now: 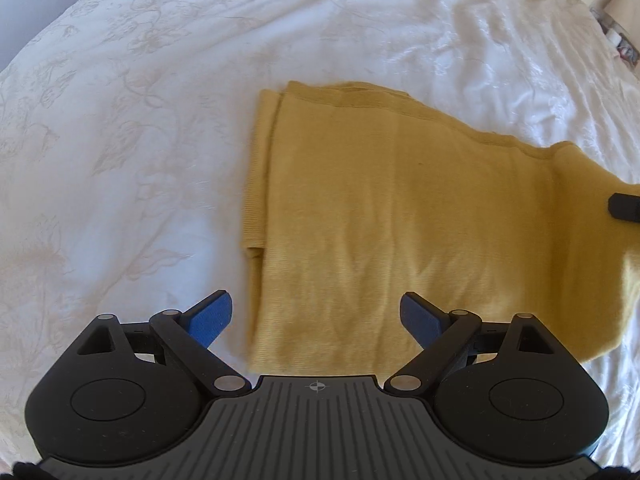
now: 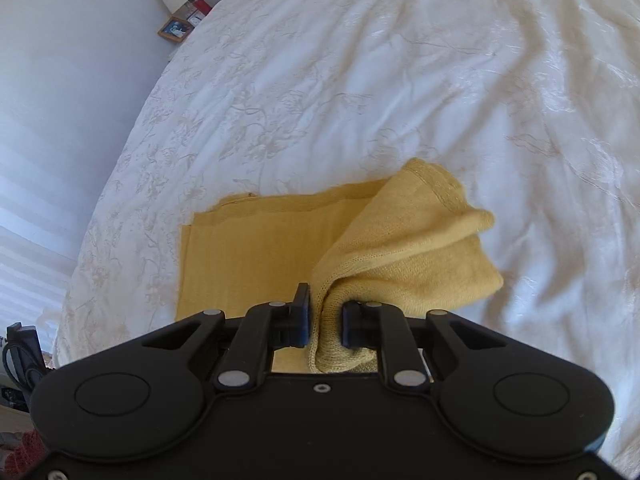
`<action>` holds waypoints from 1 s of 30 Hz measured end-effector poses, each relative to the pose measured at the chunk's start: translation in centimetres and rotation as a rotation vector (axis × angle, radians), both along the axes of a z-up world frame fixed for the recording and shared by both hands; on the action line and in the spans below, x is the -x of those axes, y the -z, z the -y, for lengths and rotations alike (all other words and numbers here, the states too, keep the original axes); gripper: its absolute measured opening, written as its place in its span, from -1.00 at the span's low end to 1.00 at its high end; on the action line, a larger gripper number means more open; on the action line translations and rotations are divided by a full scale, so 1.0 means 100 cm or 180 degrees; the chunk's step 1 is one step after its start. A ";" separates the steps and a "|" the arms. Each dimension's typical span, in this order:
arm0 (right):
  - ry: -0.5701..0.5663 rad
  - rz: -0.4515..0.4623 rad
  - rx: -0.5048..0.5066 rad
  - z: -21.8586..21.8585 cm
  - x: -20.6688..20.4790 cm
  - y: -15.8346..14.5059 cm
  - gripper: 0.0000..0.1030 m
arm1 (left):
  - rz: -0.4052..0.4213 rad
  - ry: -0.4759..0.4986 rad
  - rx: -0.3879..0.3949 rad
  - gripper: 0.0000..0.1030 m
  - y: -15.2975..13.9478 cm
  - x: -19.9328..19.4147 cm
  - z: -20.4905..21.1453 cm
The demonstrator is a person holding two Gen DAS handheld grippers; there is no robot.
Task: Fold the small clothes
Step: 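Grasp the sweater side edge with the right gripper and fold it inward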
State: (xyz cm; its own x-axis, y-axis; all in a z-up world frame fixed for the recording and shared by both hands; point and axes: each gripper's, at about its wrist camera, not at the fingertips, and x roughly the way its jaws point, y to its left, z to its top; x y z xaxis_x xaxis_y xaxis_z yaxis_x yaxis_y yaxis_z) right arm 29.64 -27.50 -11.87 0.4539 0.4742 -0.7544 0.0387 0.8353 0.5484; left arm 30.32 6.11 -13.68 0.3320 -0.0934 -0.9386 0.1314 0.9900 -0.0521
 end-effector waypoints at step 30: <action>-0.0718 0.0143 -0.0359 -0.193 -0.030 0.008 -0.32 | -0.0121 -0.0007 0.0139 0.78 -0.004 -0.008 -0.095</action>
